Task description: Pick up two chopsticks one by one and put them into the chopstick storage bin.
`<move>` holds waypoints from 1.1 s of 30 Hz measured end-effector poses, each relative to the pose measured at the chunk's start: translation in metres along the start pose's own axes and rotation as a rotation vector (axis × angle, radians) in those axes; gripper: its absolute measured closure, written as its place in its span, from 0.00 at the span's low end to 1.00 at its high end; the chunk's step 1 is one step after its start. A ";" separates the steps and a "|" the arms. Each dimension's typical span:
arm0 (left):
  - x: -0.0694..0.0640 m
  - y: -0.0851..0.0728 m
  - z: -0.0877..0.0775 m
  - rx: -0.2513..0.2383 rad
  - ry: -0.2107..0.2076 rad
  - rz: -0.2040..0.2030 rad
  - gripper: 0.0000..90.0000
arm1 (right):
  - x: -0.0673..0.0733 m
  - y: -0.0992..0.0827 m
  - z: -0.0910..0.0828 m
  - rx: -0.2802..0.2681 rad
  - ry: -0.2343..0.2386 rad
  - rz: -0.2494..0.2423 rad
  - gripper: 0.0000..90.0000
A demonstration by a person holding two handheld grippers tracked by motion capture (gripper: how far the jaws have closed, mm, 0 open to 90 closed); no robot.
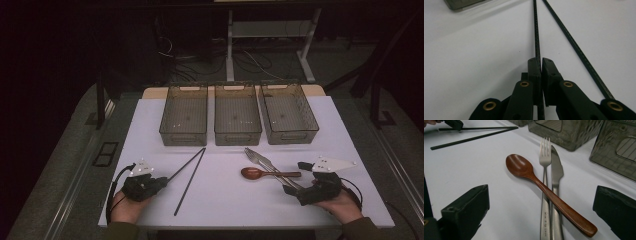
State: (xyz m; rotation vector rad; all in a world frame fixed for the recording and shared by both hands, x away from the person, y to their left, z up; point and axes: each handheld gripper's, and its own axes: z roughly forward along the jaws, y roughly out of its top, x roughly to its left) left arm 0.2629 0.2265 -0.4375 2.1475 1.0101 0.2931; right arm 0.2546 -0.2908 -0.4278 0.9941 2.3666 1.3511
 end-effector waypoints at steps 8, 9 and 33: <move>-0.005 0.006 -0.006 -0.046 -0.026 0.000 0.94 | 0.000 0.000 0.000 0.000 -0.001 0.000 0.00; -0.005 0.007 -0.007 -0.042 -0.031 0.010 0.94 | 0.000 0.000 0.000 0.000 -0.001 0.000 0.00; -0.024 0.035 -0.013 -0.090 -0.100 0.123 0.94 | 0.000 0.000 0.002 -0.001 0.003 0.002 0.00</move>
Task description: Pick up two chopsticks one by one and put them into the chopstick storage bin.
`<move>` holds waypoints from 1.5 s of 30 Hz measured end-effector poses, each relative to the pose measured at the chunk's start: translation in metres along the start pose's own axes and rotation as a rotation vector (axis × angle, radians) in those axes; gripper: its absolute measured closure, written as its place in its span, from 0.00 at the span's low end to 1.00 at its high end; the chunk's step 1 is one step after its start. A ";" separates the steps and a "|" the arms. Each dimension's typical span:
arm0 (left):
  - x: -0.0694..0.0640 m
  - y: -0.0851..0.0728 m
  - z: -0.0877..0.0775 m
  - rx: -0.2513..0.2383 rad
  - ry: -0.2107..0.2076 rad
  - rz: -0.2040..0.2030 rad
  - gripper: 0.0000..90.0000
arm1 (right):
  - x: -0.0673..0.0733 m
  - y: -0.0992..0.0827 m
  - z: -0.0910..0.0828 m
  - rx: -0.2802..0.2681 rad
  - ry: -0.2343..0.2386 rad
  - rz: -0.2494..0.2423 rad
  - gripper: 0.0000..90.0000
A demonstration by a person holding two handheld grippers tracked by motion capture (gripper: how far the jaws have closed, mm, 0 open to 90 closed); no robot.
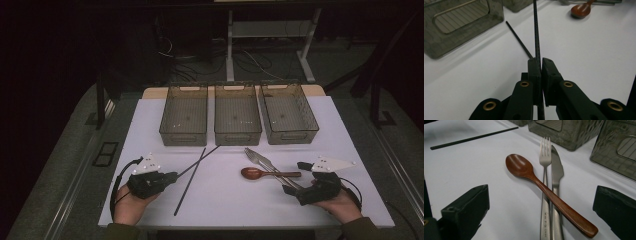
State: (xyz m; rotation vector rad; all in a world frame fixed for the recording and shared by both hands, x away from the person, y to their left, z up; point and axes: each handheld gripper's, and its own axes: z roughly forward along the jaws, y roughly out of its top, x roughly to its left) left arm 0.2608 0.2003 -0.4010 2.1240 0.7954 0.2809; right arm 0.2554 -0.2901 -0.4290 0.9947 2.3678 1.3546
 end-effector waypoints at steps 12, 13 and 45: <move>0.008 0.018 0.009 -0.044 -0.041 0.001 0.94 | -0.001 0.000 0.000 -0.008 -0.001 0.001 0.00; 0.008 0.019 0.010 -0.042 -0.042 0.005 0.94 | -0.001 0.000 0.000 -0.010 0.001 0.002 0.00; 0.046 0.079 0.031 -0.072 -0.017 0.013 0.94 | -0.003 -0.001 -0.002 -0.022 -0.014 0.011 0.00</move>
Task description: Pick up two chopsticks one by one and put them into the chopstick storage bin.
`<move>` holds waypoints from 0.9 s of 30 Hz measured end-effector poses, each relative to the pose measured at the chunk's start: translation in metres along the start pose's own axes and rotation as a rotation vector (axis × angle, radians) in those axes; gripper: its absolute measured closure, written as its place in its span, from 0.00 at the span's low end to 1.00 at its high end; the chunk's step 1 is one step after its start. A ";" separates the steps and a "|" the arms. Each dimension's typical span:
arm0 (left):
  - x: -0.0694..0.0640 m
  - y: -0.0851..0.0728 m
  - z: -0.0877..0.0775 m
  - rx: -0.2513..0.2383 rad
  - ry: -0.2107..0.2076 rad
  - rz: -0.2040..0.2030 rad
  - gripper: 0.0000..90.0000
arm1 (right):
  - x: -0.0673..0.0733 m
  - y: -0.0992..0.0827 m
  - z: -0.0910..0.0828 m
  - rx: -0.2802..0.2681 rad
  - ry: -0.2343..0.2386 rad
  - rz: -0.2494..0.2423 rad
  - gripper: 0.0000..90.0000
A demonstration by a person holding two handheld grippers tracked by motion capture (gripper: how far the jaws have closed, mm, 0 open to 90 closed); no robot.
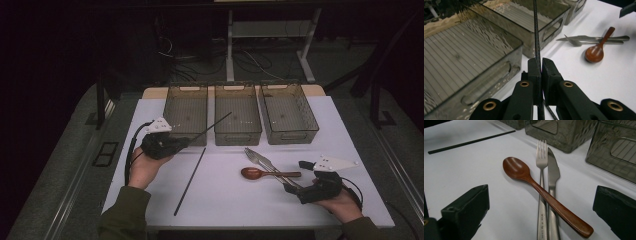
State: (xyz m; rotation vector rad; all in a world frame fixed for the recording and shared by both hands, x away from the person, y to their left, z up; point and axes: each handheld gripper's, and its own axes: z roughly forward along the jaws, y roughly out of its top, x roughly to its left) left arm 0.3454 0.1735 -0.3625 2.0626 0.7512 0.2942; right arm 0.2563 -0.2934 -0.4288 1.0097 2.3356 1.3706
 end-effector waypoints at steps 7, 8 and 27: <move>0.012 0.013 0.005 -0.002 0.016 -0.007 0.94 | 0.000 0.000 0.000 -0.001 0.000 0.000 0.00; 0.014 0.014 0.005 -0.001 0.021 -0.010 0.94 | 0.000 0.000 0.000 -0.001 0.000 0.002 0.00; 0.060 0.038 0.019 -0.005 0.117 -0.070 0.94 | -0.001 0.000 -0.002 -0.005 -0.003 0.008 0.00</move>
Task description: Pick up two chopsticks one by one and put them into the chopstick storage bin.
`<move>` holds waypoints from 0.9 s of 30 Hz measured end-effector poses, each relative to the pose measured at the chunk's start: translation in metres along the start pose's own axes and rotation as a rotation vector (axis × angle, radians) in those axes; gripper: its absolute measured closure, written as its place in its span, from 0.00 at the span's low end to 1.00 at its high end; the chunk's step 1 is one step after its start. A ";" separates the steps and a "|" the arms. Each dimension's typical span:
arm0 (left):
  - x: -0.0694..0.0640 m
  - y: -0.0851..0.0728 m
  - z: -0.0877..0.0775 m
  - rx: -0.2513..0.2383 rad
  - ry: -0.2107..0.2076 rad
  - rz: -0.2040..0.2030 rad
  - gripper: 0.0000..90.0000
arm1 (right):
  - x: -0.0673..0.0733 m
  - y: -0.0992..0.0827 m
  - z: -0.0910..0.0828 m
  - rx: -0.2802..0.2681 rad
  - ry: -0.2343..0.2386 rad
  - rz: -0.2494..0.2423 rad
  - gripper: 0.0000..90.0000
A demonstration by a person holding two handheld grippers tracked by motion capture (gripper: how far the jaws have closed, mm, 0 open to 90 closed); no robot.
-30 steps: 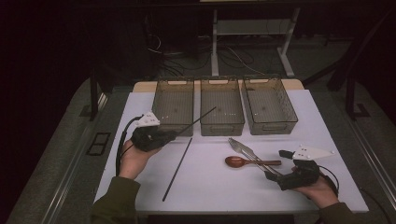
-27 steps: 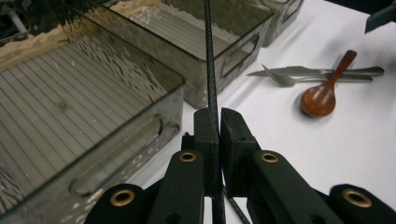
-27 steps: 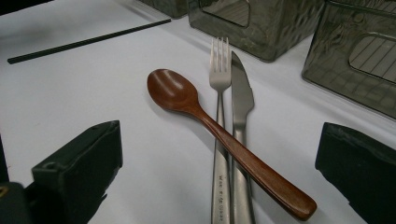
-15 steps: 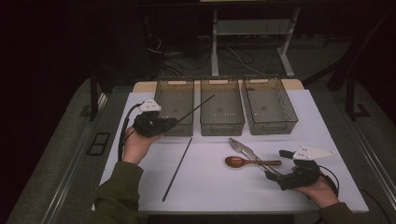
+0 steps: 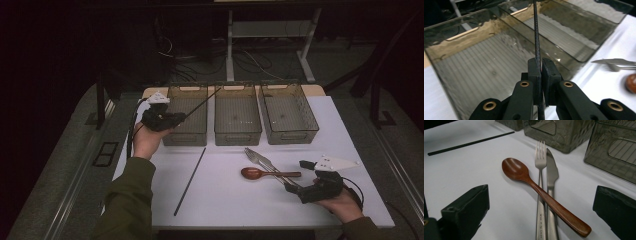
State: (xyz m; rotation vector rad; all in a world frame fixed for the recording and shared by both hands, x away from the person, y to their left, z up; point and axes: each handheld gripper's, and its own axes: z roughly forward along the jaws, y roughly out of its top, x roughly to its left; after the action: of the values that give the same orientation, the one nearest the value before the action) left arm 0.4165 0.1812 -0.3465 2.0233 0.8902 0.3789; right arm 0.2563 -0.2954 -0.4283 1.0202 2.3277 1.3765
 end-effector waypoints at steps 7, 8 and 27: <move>0.014 0.002 0.006 0.021 0.047 -0.024 0.94 | 0.000 0.000 0.000 0.000 0.000 0.002 0.00; 0.016 0.002 0.007 0.025 0.052 -0.032 0.94 | 0.000 0.000 0.000 0.000 0.000 0.002 0.00; 0.035 -0.013 0.023 0.135 0.159 -0.112 0.94 | -0.001 0.000 -0.001 -0.002 0.000 0.004 0.00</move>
State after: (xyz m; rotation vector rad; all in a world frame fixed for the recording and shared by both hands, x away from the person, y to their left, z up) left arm 0.4482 0.1973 -0.3724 2.0756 1.1498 0.4319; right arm 0.2560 -0.2968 -0.4279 1.0252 2.3248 1.3806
